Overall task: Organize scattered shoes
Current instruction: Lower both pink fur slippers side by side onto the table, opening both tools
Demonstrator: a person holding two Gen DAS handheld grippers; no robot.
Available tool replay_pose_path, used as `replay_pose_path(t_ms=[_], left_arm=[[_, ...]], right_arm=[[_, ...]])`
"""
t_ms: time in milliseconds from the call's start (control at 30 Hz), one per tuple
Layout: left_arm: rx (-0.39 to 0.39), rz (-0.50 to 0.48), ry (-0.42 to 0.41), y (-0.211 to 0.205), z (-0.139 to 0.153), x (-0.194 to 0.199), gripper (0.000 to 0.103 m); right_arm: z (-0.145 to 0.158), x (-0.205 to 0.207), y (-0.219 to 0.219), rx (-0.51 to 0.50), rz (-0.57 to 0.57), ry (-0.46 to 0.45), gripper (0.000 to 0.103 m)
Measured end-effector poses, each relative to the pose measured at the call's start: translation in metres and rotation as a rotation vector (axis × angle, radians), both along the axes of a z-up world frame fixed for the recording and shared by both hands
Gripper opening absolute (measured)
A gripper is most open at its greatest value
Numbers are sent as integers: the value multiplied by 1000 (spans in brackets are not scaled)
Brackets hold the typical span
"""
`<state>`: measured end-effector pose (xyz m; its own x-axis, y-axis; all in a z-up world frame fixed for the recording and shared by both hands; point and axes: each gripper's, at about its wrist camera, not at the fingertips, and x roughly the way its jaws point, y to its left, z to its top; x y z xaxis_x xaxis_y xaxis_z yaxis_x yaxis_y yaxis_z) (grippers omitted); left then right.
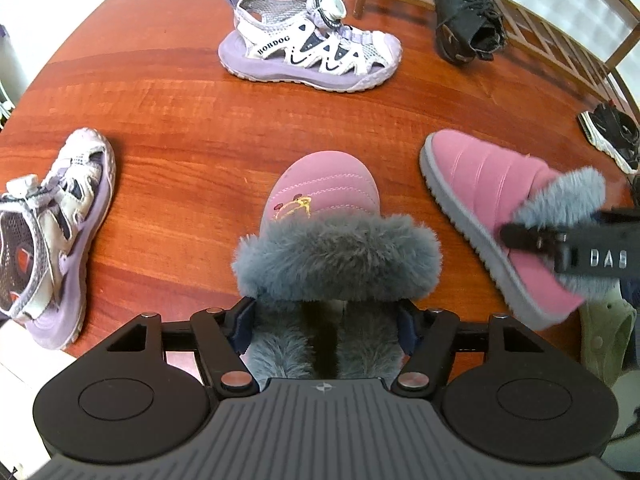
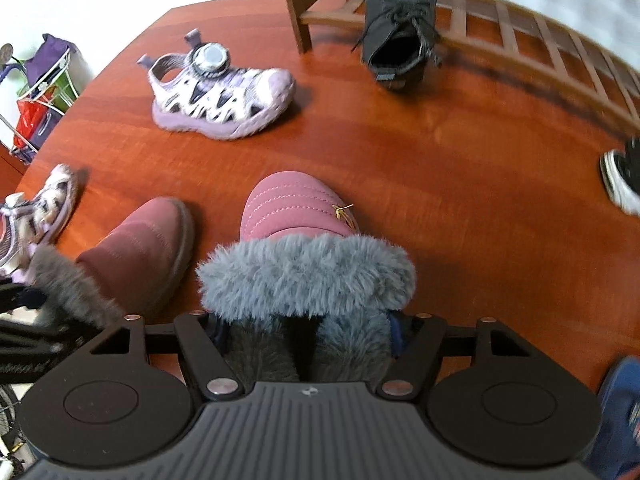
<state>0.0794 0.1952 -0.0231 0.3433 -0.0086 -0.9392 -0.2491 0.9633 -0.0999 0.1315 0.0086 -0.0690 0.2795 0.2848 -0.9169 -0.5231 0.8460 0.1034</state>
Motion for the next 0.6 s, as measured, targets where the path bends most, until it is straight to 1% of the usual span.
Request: replay_pose_path(t_ms=[167, 333, 433, 600], left_arm=[[-4, -17, 0, -6, 1, -10, 68], [-2, -51, 8, -15, 3, -13, 68], [-1, -87, 1, -23, 3, -15, 68], [-23, -111, 11, -23, 2, -13, 68]], right_arm=[[1, -31, 3, -4, -15, 21, 74], [3, -50, 3, -3, -28, 22, 74], [4, -59, -2, 8, -59, 22, 74], [2, -69, -10, 19, -133, 28, 74]])
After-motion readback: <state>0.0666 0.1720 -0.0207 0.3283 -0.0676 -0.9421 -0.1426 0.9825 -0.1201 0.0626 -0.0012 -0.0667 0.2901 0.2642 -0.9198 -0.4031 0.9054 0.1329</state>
